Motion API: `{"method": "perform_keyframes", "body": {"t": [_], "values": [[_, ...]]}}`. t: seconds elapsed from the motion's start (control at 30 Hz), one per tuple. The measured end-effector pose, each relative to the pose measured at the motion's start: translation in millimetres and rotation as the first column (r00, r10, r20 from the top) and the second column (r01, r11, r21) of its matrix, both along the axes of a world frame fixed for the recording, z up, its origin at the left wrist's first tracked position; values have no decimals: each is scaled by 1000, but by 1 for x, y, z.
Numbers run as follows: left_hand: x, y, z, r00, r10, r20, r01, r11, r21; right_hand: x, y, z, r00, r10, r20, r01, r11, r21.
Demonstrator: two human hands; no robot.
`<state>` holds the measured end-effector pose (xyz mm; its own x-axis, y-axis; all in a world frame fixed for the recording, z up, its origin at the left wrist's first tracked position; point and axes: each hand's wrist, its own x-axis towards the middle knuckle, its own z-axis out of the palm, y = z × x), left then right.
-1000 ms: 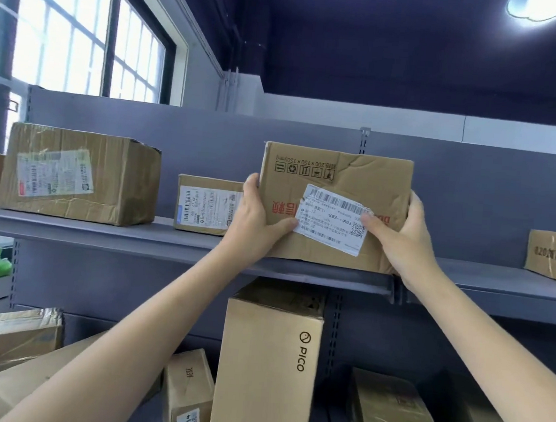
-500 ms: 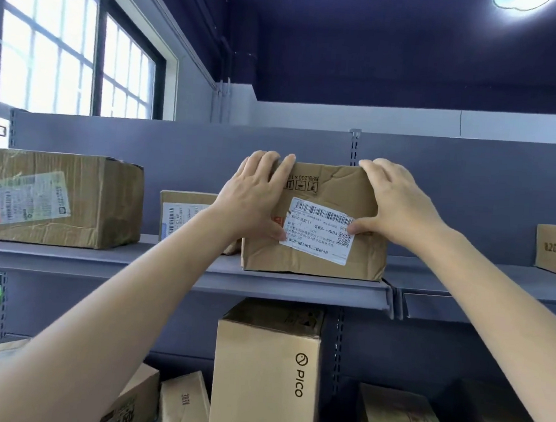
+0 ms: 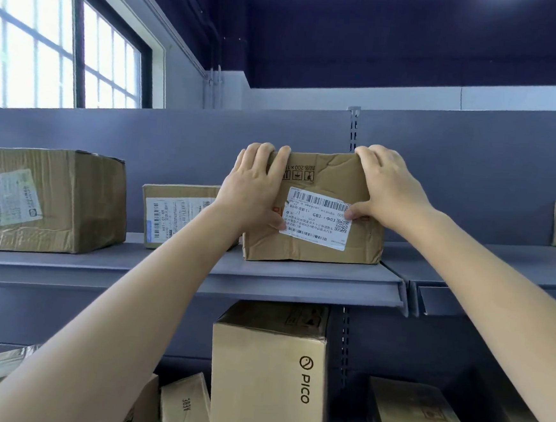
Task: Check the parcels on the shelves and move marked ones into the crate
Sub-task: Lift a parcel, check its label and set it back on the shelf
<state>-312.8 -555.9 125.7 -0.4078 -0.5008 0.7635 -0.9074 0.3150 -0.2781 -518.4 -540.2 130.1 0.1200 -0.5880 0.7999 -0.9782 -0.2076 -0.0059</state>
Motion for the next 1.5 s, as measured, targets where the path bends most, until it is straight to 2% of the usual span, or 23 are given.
{"method": "perform_keyframes", "body": {"t": [0.33, 0.5, 0.97, 1.17, 1.23, 1.37, 1.5], "values": [[-9, -28, -2, 1000, -2, -20, 2, 1000, 2, -1, -22, -1, 1000, -14, 23, 14, 1000, 0], [-12, -39, -2, 1000, 5, -5, -5, 1000, -17, 0, -32, -2, 996, 19, 90, -19, 1000, 5], [-22, -50, -5, 998, 55, -24, -55, 999, 4, -4, -39, -3, 997, -13, 76, 10, 999, 32], [-30, -28, 5, 980, 197, 5, -195, 970, 141, -7, -26, 6, 999, -11, 41, 4, 986, 165], [-37, -17, 5, 977, 214, -13, -210, 969, 132, -11, -16, 8, 999, 7, 36, -13, 987, 159], [-51, 9, -16, 980, 172, 95, -174, 985, 10, -23, 11, -5, 994, 106, 19, -107, 992, 63], [-56, 42, -23, 993, 86, 83, -88, 996, 23, -40, 40, -24, 996, 93, 6, -93, 984, 151]]}}
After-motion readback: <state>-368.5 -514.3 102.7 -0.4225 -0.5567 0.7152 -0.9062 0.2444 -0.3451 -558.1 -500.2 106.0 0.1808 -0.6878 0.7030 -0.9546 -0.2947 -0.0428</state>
